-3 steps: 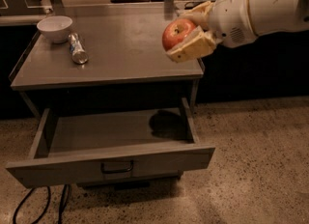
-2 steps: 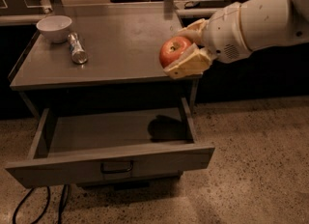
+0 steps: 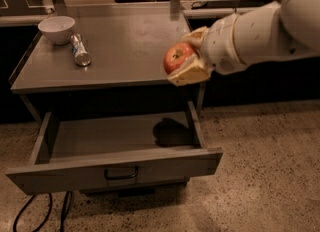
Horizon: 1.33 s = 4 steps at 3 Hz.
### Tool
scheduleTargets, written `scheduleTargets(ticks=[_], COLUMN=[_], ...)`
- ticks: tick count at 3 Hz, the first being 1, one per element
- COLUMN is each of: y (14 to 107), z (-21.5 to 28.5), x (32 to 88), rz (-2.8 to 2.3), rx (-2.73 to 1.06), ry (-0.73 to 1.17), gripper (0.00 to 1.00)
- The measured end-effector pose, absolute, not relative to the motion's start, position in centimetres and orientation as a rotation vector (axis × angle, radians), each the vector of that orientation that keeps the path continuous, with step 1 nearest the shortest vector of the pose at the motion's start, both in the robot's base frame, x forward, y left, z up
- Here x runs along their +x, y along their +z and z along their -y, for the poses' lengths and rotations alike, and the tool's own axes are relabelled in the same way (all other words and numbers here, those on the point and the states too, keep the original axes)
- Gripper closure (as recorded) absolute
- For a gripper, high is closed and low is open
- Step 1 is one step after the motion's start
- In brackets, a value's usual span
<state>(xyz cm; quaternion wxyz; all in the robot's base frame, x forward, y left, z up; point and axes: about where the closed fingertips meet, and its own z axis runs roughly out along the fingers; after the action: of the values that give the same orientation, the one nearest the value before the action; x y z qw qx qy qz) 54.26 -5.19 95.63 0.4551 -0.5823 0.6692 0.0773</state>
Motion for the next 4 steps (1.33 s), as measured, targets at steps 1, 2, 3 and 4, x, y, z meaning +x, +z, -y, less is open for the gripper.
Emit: scheduleTargets(ticks=[1, 2, 3, 4], y=[89.5, 81.1, 74.6, 69.8], z=[4.3, 2.7, 0.1, -2.3], x=[53.6, 52.1, 51.3, 52.0], rz=[-1.709, -1.806, -1.860, -1.884], rx=[-1.389, -1.391, -1.385, -1.355], ry=[0.157, 0.265, 0.532, 0.826], gripper=[1.00, 1.00, 1.00, 1.00])
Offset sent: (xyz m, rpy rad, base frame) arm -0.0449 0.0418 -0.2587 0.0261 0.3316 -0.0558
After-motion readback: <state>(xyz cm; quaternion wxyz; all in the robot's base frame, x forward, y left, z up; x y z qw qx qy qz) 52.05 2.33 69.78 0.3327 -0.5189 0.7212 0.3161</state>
